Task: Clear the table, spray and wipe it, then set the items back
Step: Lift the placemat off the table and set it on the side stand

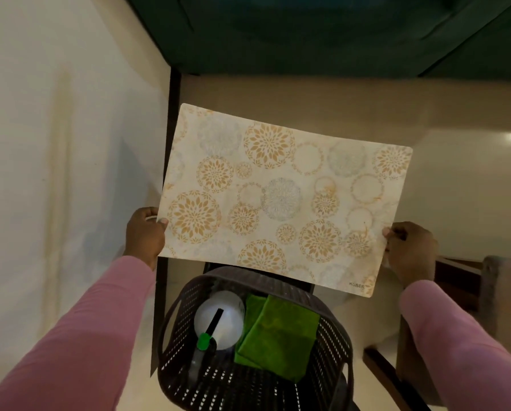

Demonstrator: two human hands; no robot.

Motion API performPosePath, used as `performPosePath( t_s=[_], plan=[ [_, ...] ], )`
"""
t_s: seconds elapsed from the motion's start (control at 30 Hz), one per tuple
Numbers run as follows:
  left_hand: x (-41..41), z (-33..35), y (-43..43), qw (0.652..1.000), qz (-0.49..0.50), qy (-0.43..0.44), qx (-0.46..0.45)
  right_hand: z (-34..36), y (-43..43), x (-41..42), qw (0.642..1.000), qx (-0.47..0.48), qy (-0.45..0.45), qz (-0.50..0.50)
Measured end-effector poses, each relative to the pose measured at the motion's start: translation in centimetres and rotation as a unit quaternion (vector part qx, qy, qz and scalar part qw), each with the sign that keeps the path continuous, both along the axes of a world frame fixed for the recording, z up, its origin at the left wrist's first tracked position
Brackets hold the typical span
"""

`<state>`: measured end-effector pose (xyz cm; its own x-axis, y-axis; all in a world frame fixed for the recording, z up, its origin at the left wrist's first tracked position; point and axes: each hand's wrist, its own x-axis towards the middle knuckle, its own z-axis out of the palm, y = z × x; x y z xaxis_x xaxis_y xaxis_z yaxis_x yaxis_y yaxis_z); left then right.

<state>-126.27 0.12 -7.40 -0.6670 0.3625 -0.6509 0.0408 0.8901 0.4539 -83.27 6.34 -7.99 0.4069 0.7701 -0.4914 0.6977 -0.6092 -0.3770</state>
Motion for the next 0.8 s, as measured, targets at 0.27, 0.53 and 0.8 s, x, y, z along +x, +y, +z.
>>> performPosePath(
  t_s=[0.27,0.53,0.8],
  plan=[
    [0.4,-0.4,-0.1,1.0,-0.008,0.004,-0.005,-0.1,0.4,-0.1,1.0,-0.028,-0.008,-0.006],
    [-0.1,0.2,0.1,1.0,-0.016,-0.012,0.011,0.0,0.2,-1.0,0.998,-0.053,-0.044,-0.004],
    [0.2,0.6,-1.3,0.999,-0.021,-0.025,0.019,1.5,0.1,-3.0,0.996,-0.07,-0.025,-0.041]
  ],
)
